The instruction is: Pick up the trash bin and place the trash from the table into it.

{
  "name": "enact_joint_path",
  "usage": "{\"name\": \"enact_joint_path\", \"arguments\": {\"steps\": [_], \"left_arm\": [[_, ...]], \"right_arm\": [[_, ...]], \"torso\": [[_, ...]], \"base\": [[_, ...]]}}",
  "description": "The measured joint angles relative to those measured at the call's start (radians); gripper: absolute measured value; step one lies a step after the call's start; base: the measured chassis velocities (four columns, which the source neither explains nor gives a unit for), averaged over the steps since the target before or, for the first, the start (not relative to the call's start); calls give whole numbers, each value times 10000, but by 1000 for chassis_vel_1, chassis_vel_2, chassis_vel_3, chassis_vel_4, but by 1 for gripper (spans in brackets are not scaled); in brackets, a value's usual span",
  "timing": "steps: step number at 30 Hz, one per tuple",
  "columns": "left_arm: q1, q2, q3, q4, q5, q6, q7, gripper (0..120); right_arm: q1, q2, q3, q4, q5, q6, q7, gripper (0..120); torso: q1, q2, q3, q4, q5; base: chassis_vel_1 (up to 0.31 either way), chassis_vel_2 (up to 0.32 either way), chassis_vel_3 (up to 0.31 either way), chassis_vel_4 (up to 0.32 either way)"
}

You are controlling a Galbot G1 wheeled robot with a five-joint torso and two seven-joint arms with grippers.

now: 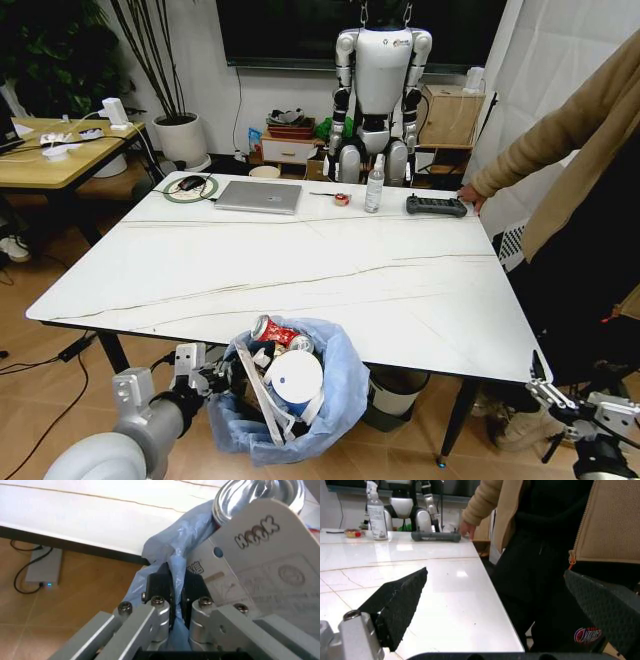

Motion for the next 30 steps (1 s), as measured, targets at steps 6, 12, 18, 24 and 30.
{"name": "enact_joint_path", "arguments": {"steps": [6,12,18,24,30], "left_arm": [[367,124,-113,-323,-25,-42,54,0],[762,169,-166,-652,-90,-25,84,0],[1066,281,-258,-878,-71,14,215,0],[1099,337,-127,-883,181,-31,433,0],[1005,430,-62,-800,339,-203,453,0]], "right_arm": [[63,-124,-11,-10,5,21,88,100],[210,-251,-98,-152,81,-24,129,100],[309,-363,-109,-288,407,-109,37,100],[317,-374,-106,-296,444,-132,29,100],[316,-377,-105,-295,448,-139,27,100]], "torso": [[0,0,0,-1,1],[0,0,0,-1,0],[0,0,0,0,1],[0,0,0,-1,1],[0,0,0,-1,1]], "base": [[0,0,0,0],[0,0,0,0],[0,0,0,0],[0,0,0,0],[0,0,0,0]]}}
